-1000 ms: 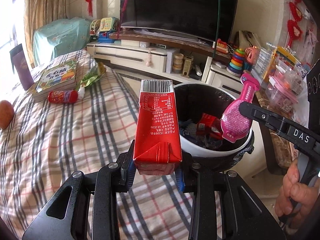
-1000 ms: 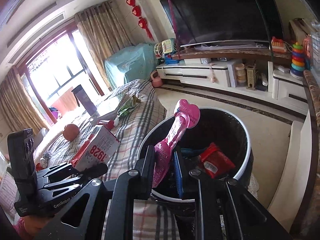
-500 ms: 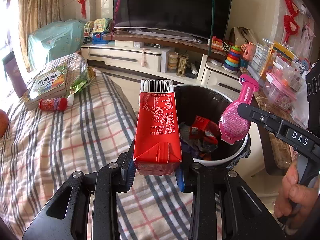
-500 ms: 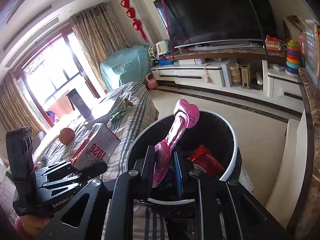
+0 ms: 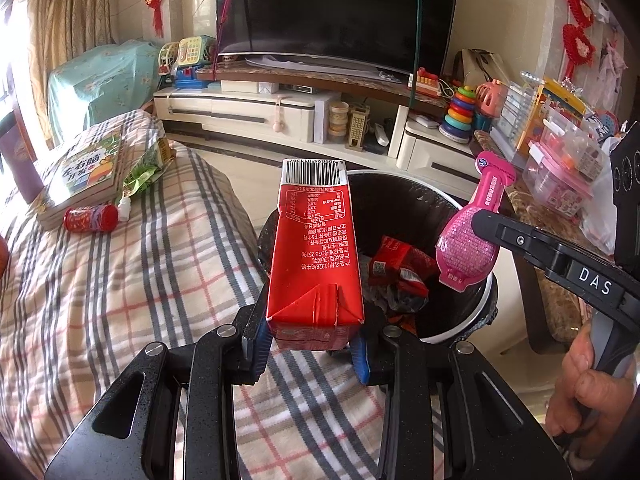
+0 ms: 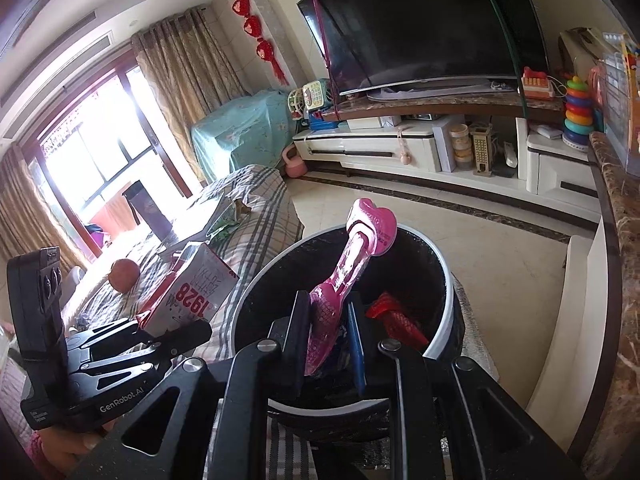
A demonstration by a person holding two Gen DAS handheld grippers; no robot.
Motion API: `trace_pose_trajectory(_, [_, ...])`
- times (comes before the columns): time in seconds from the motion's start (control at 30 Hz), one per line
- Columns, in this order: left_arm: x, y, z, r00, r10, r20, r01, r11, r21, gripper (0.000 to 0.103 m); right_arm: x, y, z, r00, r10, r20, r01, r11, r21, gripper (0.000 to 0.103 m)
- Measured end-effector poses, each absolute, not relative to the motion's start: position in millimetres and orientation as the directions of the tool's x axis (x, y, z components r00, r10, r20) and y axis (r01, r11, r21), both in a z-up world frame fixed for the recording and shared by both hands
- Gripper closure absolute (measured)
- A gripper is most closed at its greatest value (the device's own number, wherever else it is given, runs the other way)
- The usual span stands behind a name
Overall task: Collect trash
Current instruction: 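Lower the juice box and hairbrush into the bin with both tools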
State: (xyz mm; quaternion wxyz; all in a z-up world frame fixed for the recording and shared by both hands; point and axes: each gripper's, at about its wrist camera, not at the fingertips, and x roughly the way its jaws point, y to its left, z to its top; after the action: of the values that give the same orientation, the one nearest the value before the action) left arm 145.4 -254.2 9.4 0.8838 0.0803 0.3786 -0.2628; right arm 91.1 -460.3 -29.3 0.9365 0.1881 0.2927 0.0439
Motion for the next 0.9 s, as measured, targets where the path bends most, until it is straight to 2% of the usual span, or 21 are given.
trace_pose_trajectory(0.9, [148, -273, 10, 0.557, -0.422, -0.715, 0.558, 0.828, -0.055, 0.072, 100, -461, -34, 0.816, 0.196, -0.543, 0.029, 0.926, 0.377, 0.086])
